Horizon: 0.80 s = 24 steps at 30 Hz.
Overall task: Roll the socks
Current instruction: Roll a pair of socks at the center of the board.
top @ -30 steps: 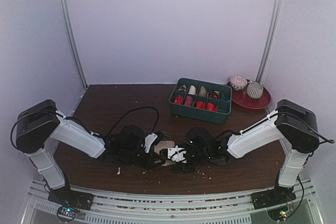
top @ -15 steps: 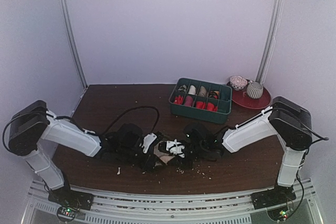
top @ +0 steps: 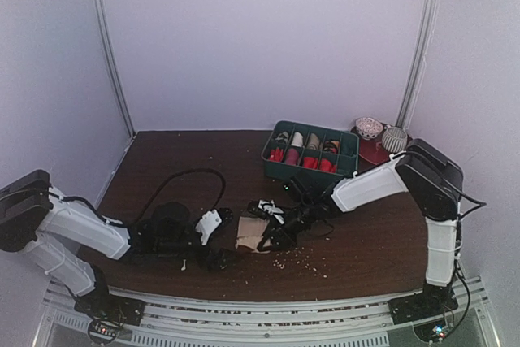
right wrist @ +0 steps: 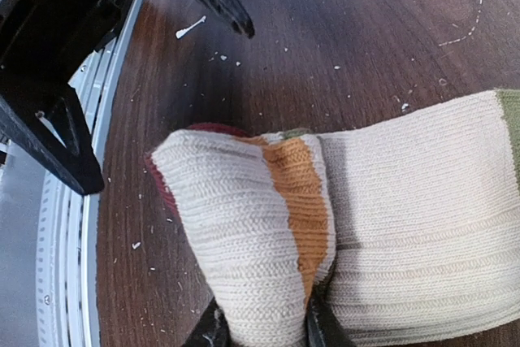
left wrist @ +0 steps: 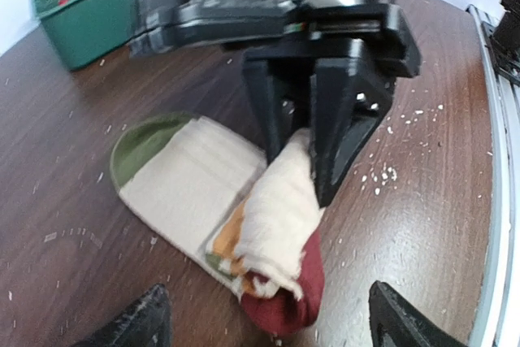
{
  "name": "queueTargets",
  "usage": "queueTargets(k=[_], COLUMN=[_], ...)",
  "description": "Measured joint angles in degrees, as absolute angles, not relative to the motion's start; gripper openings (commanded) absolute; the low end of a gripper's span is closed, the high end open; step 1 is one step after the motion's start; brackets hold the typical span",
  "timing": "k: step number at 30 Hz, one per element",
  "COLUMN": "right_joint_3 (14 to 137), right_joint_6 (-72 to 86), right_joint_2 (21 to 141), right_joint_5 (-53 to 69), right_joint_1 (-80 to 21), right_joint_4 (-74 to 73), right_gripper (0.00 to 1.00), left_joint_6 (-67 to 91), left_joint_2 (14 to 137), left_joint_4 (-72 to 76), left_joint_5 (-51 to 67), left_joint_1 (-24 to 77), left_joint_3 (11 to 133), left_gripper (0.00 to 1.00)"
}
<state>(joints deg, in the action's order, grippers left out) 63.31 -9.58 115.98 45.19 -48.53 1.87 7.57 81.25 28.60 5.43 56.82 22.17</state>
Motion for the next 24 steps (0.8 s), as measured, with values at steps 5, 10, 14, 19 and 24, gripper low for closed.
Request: queueTargets(k=[5,10,14,19,24], right_joint_3=[64.4,65.5,66.3,66.9,67.3], right_joint_6=[-8.8,-8.8,-8.8,-8.8,-8.8], right_joint_2=[117.1,117.7,118.1,118.5,118.8], right_joint_5=[47.9,48.6,49.1,49.7,50.2], right_joint_1=[-47.7,-47.5,-47.3,-47.1,-46.8], right_joint_4=[0.4,-1.1,-2.3,-3.2,-3.9], right_gripper=[0.25,0.25,0.25,0.25,0.29], left_joint_6=[2.8,0.6,0.3,1.1,2.7], left_joint_2=[88.5,94.0,97.0,98.8,100.2], left_joint_4=[36.8,41.1,42.0,42.2,41.7], left_joint_5=[8.0,10.0,11.6,12.3,13.7], left_joint_1=[56.8,56.8,56.6,55.8,55.1], left_joint_3=[23.4,25.7,26.6,27.3,28.6], left_gripper=[0.80,0.61,0.38,0.23,0.00])
